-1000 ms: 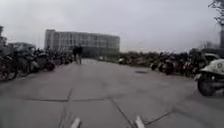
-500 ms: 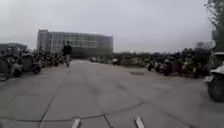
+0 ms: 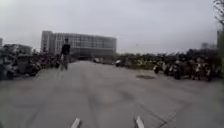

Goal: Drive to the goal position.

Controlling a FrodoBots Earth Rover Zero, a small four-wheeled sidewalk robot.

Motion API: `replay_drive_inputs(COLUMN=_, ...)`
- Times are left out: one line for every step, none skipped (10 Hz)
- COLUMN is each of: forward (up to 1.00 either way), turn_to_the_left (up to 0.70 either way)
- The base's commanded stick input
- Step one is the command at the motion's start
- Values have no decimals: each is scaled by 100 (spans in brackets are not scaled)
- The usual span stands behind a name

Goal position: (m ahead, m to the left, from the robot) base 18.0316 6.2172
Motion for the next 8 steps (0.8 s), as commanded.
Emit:
replay_drive_inputs(forward=100, turn_to_the_left=6)
replay_drive_inputs(forward=100, turn_to_the_left=6)
replay_drive_inputs(forward=100, turn_to_the_left=6)
replay_drive_inputs(forward=100, turn_to_the_left=6)
replay_drive_inputs(forward=100, turn_to_the_left=6)
replay_drive_inputs(forward=100, turn_to_the_left=6)
replay_drive_inputs(forward=100, turn_to_the_left=6)
replay_drive_inputs(forward=100, turn_to_the_left=6)
